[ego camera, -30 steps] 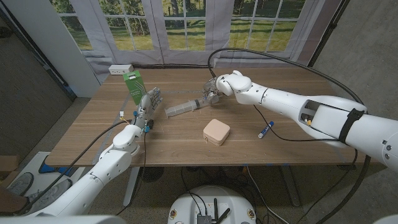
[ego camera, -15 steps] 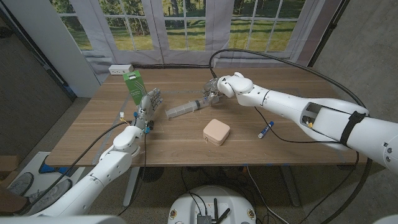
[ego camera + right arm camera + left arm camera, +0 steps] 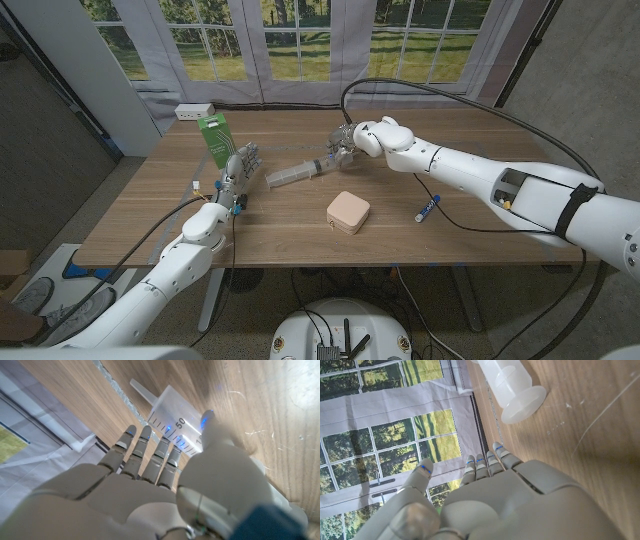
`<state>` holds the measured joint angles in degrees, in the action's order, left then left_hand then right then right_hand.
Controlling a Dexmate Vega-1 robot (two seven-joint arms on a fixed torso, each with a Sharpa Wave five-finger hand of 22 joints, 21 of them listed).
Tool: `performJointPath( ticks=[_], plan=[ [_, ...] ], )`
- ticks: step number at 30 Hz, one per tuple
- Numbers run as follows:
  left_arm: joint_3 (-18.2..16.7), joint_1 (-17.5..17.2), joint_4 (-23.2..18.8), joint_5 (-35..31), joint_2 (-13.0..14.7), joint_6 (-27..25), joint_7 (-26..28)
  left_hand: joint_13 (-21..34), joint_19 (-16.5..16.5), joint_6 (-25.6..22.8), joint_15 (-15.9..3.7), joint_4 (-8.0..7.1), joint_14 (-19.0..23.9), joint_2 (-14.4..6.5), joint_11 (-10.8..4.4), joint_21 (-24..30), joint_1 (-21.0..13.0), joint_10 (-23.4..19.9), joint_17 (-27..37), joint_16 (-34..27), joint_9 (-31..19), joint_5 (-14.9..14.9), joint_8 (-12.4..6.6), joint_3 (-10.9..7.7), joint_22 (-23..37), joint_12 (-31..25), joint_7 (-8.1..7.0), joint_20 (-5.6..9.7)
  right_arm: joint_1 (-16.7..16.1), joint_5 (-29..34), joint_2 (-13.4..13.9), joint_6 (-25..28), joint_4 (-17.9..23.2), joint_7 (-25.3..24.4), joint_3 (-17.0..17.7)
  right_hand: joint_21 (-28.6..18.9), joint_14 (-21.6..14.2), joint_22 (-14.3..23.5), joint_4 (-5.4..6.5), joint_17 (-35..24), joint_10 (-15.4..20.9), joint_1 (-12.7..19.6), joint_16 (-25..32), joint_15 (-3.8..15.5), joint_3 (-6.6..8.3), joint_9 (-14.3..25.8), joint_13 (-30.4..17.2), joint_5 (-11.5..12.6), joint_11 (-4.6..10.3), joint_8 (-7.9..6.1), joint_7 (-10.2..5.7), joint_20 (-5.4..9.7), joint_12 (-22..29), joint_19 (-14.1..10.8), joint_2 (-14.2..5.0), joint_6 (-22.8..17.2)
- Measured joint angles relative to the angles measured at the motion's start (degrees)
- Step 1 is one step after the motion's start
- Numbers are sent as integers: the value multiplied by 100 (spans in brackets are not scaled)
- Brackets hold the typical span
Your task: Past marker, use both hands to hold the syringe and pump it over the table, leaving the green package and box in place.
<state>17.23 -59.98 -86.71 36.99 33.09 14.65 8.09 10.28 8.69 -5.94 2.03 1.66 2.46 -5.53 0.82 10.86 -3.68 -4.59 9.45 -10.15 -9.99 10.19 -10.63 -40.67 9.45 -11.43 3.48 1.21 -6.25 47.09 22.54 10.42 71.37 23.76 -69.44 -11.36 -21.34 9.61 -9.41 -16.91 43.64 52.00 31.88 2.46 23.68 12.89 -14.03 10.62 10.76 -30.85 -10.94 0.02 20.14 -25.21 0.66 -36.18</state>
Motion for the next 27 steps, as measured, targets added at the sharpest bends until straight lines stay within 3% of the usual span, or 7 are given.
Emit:
performJointPath(
  ticks=[16, 27],
  plan=[
    [32, 40, 16, 3, -6, -32, -15, 0, 0, 0, 0, 0, 0, 0, 0, 0, 0, 0, 0, 0, 0, 0, 0, 0, 0, 0, 0, 0, -258, 1, 329, 11, 519, -160, 394, 0, -245, 0, -25, -53, 184, 0, 135, 22, -25, 0, 35, 48, -83, -36, 123, 236, 21, -114, 0, -123],
    [57, 96, -6, -11, -3, -85, -15, 0, 21, 0, 0, -24, 0, 0, 0, 0, 0, 0, 0, 0, 0, 0, 0, -24, 0, 0, 0, -21, -437, -20, 540, 44, 865, -186, 646, 0, -503, 1, -31, -15, 184, 0, 160, 13, -30, -51, 48, 88, -83, -36, 144, 280, 21, -162, 0, -144]
  ],
)
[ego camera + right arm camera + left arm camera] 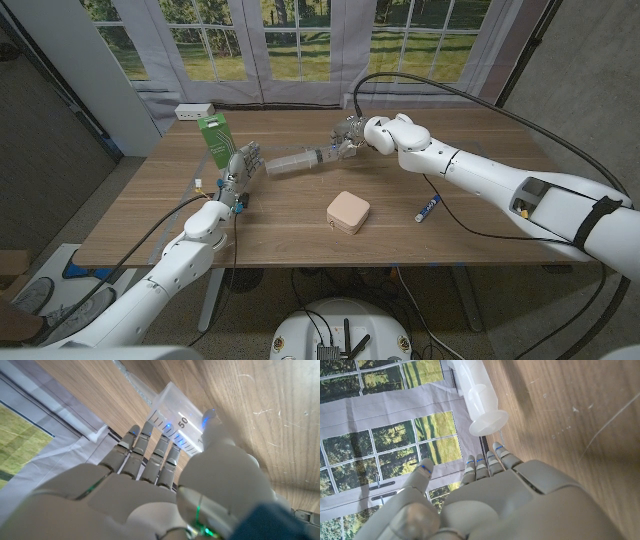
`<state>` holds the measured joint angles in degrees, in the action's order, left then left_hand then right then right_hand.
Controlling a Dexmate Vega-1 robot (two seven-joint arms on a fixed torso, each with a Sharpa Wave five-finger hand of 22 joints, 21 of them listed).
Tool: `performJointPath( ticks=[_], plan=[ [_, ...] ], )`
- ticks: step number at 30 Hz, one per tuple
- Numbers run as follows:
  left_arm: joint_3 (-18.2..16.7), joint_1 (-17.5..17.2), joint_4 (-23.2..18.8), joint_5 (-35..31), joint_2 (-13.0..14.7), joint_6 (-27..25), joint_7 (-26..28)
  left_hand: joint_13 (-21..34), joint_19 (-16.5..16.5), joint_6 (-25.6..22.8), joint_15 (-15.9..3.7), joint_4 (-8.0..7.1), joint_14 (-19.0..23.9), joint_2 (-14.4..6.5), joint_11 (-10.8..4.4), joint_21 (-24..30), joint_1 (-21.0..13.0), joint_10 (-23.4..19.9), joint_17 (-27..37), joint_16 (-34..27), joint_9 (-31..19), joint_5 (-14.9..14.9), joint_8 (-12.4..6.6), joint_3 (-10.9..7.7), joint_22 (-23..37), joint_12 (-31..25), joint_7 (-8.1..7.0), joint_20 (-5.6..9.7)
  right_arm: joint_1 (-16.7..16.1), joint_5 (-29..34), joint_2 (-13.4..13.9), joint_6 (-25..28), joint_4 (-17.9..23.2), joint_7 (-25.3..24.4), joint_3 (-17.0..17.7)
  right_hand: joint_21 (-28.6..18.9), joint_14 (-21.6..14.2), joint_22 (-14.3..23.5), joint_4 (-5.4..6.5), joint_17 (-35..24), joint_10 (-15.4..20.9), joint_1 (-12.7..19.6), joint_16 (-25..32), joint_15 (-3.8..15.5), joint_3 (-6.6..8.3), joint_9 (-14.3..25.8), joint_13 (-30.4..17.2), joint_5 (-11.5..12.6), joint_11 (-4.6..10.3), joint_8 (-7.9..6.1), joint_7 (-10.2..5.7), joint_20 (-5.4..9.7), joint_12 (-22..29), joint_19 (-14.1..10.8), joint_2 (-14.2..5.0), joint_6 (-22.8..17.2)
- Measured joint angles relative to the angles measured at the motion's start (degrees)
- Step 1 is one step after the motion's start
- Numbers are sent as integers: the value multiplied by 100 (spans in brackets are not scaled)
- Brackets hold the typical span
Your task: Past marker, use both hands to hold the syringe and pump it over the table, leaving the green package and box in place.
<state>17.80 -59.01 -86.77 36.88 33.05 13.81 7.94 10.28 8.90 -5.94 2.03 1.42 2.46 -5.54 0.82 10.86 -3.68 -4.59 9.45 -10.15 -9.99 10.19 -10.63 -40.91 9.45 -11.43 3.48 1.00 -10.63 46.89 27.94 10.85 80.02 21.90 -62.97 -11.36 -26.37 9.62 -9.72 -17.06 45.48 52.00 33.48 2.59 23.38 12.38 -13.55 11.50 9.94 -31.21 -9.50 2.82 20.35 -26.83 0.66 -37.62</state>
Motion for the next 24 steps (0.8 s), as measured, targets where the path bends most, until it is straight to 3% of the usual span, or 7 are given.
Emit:
performJointPath(
  ticks=[22, 24],
  plan=[
    [16, 66, -259, -189, 70, -75, 143, 0, 21, 0, 0, 24, 0, 31, 0, 0, 30, 0, 0, 0, 0, 0, 0, -24, 0, 0, 0, -20, -430, -105, 474, 97, 618, -76, 557, 0, -356, 0, 0, 111, 112, 0, -1, 29, 0, -56, 37, -2, -31, 0, 60, -26, -47, -178, 0, -60],
    [16, 66, -283, -204, 74, -77, 159, 0, 21, 0, 0, 24, 0, 31, 0, 0, 30, 0, 0, 0, 0, 0, 0, -24, 0, 0, 0, -20, -466, -138, 499, 118, 646, -94, 603, 0, -362, -8, 0, 111, 112, 72, -1, 31, 0, -56, 34, -3, -31, -11, 92, -26, -48, -178, 72, -92]
  ],
)
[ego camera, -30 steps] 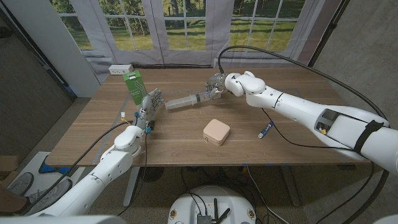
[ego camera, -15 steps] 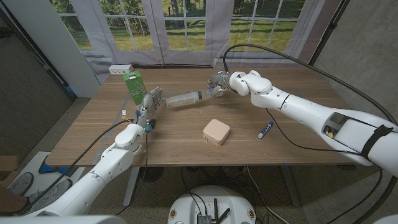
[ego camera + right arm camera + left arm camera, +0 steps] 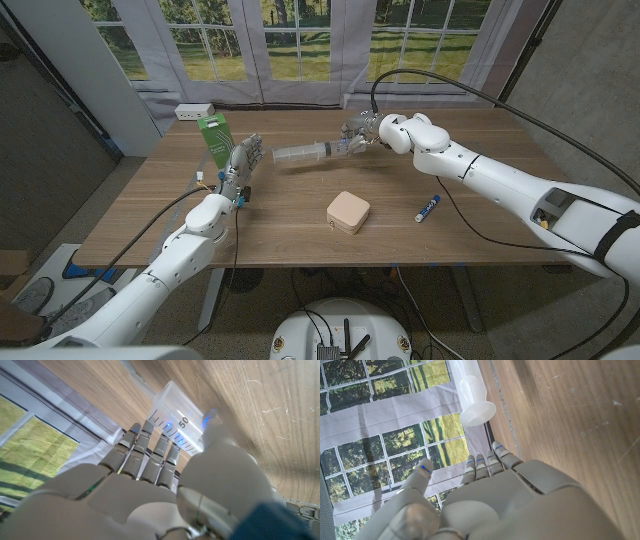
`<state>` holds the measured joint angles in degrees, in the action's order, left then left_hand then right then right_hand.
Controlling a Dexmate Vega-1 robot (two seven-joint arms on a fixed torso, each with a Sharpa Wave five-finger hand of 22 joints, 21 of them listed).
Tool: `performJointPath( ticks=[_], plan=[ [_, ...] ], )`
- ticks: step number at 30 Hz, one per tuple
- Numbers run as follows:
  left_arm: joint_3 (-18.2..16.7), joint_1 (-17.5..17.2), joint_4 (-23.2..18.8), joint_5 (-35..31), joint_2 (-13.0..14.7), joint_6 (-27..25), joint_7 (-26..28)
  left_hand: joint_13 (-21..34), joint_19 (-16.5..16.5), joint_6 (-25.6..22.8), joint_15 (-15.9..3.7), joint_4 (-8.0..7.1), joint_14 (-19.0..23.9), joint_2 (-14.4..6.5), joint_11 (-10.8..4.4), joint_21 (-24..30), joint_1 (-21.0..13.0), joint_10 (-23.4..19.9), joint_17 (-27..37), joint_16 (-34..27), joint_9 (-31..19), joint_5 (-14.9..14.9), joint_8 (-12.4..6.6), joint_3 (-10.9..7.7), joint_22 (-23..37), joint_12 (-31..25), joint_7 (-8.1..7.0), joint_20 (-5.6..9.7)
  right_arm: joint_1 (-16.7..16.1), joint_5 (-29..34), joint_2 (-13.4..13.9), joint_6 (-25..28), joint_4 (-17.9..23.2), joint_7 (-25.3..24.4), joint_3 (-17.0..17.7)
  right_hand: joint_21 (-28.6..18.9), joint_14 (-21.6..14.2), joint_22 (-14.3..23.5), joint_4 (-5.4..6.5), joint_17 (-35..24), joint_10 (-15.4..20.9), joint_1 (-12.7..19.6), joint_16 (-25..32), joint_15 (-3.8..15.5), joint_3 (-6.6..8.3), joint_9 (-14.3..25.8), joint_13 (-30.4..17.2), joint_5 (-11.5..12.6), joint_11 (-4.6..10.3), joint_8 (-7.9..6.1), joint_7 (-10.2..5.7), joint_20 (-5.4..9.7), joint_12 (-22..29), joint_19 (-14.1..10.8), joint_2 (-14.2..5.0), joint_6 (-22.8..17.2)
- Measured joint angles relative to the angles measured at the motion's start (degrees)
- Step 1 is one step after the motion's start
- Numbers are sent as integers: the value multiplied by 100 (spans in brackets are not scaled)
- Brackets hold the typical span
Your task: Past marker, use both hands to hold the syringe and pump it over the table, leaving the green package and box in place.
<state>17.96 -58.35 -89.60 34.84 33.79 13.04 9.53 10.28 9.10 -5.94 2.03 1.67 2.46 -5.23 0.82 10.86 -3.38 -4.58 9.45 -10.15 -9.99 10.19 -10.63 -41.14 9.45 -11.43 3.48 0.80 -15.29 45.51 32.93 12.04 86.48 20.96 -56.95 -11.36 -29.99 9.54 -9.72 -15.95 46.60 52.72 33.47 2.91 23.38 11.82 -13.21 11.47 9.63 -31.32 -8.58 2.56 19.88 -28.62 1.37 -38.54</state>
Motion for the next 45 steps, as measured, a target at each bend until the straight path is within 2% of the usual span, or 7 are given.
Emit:
performJointPath(
  ticks=[3, 13, 21, 22, 25, 45],
  plan=[
    [0, 0, -60, -31, 15, -5, 38, 0, 0, -23, 0, 0, 0, 0, 0, 0, 0, 0, 0, 0, 0, 0, 0, 0, 0, 0, -23, 0, -117, -89, 68, 58, 105, -50, 129, 0, -46, -22, 0, 26, 0, 5, 0, -14, 0, -4, -2, 0, 0, 0, 0, 40, 0, -40, 5, 0],
    [-19, -15, -269, -182, 62, -10, 165, 0, 0, -21, 0, 0, 0, 0, 0, 0, 0, 0, 0, 0, 0, 0, 0, 0, 0, 0, -21, 0, -481, -437, 264, 312, 420, -252, 500, 0, -127, -21, 0, 48, 62, 3, 0, -13, 0, -28, -13, 7, -61, 0, 40, 19, -16, -60, 3, -40],
    [-34, -16, -456, -364, 106, -10, 273, 0, 0, -41, 0, 23, 0, 0, 0, 0, -1, 0, 0, 0, 0, 0, 0, -23, 0, 0, -42, 0, -816, -856, 399, 513, 644, -491, 829, 0, -158, -21, -14, 53, 62, 3, -24, 18, -14, -28, -14, 27, -61, 0, 52, 19, -24, -59, 3, -52],
    [-36, -15, -481, -388, 115, -11, 285, 0, 0, -41, 0, 23, 0, 0, 0, 0, 0, 0, 0, 0, 0, 0, 0, -23, 0, 0, -41, 0, -851, -896, 411, 531, 662, -516, 860, 0, -158, -21, -18, 53, 111, 3, -23, 18, -17, -27, -15, 27, -13, -1, 60, 18, -31, -61, 3, -60],
    [-43, -13, -557, -478, 140, -20, 338, 0, 0, -41, 0, 23, 0, 0, 0, 0, -1, 0, 0, 0, 0, 0, 0, -23, 0, 0, -41, 0, -972, -1082, 450, 576, 729, -635, 971, 0, -189, -20, -9, 53, 111, 3, -23, -13, -26, -27, -26, 27, -13, -1, 73, 18, -24, -102, 3, -73],
    [-136, -9, -1226, -1220, 411, -363, 796, 0, 30, -41, -19, 107, 20, -1, 0, 0, -1, 0, -12, 0, 0, 0, 0, -24, 0, 0, -41, -30, -1554, -2189, 560, 620, 931, -1364, 1440, 0, -272, -5, -2, 79, 173, 3, -45, 7, -49, -26, -22, 22, -73, -1, 81, 20, -16, -143, 3, -81]
  ],
)
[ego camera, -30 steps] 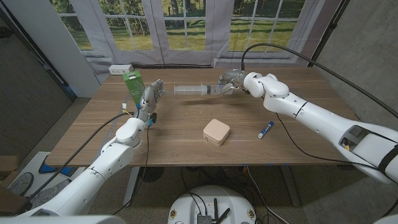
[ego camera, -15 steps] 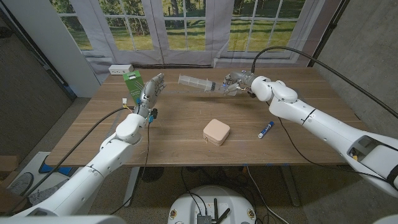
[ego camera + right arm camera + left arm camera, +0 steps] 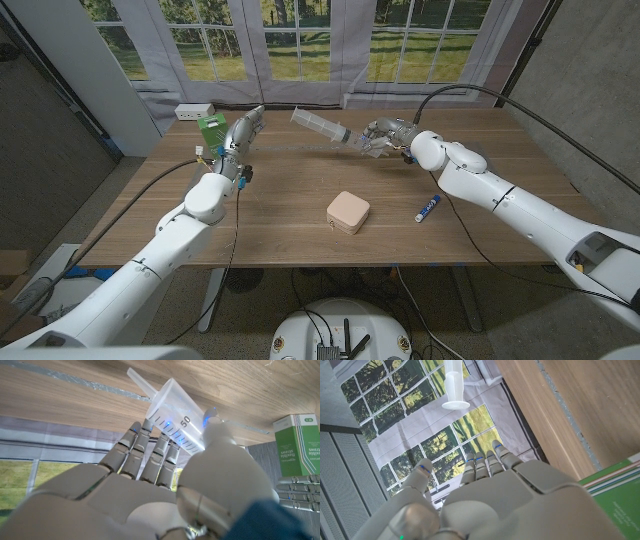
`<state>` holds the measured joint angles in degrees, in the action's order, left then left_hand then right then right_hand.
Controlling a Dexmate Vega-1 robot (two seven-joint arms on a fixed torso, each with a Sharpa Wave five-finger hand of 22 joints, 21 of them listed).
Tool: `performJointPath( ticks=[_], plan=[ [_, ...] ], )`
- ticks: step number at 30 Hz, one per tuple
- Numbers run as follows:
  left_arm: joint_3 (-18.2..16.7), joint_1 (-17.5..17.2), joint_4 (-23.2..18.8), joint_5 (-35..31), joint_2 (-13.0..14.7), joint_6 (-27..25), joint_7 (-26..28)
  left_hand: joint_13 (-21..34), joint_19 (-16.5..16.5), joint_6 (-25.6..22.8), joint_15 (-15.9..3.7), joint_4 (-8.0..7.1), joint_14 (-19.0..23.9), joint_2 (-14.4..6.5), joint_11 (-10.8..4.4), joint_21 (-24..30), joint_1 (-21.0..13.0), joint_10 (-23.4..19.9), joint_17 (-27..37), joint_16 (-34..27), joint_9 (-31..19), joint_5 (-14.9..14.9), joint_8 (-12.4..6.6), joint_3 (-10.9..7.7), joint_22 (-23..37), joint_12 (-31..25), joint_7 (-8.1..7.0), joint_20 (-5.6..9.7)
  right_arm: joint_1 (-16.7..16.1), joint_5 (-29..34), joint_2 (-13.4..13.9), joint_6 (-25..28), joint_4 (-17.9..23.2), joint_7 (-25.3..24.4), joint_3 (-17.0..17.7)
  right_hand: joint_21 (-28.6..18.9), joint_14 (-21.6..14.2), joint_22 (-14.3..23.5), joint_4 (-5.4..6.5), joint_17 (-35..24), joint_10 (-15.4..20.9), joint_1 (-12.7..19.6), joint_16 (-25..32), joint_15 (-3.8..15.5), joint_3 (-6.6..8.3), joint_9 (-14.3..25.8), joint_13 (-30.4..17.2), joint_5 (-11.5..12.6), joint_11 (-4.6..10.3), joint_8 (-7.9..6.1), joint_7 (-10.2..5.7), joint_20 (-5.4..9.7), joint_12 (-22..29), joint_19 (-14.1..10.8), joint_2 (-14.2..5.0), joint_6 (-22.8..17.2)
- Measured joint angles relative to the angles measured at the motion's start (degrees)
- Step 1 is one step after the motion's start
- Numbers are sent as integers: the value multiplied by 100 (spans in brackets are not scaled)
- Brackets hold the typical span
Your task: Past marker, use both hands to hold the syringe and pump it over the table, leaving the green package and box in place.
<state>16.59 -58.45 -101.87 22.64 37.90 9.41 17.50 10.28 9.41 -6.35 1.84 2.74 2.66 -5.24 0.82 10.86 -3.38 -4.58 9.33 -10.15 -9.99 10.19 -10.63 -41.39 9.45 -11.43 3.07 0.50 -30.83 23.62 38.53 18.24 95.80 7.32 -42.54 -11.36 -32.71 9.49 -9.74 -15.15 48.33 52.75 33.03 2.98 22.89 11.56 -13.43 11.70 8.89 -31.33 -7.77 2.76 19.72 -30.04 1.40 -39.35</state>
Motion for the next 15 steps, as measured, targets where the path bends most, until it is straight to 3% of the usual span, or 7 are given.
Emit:
performJointPath(
  ticks=[15],
  plan=[
    [-179, -38, -662, -587, 381, -548, 229, 0, 0, -31, -1, 92, 1, 0, 0, 0, 0, 0, 1, 22, 0, 0, 0, 2, 0, 22, -31, 0, -317, -757, 17, -279, 4, -457, 209, 0, -19, -1, 2, -1, 1, 0, -45, 20, -47, 0, -4, -18, 1, 0, 41, 0, -4, 1, 0, -41]
  ],
)
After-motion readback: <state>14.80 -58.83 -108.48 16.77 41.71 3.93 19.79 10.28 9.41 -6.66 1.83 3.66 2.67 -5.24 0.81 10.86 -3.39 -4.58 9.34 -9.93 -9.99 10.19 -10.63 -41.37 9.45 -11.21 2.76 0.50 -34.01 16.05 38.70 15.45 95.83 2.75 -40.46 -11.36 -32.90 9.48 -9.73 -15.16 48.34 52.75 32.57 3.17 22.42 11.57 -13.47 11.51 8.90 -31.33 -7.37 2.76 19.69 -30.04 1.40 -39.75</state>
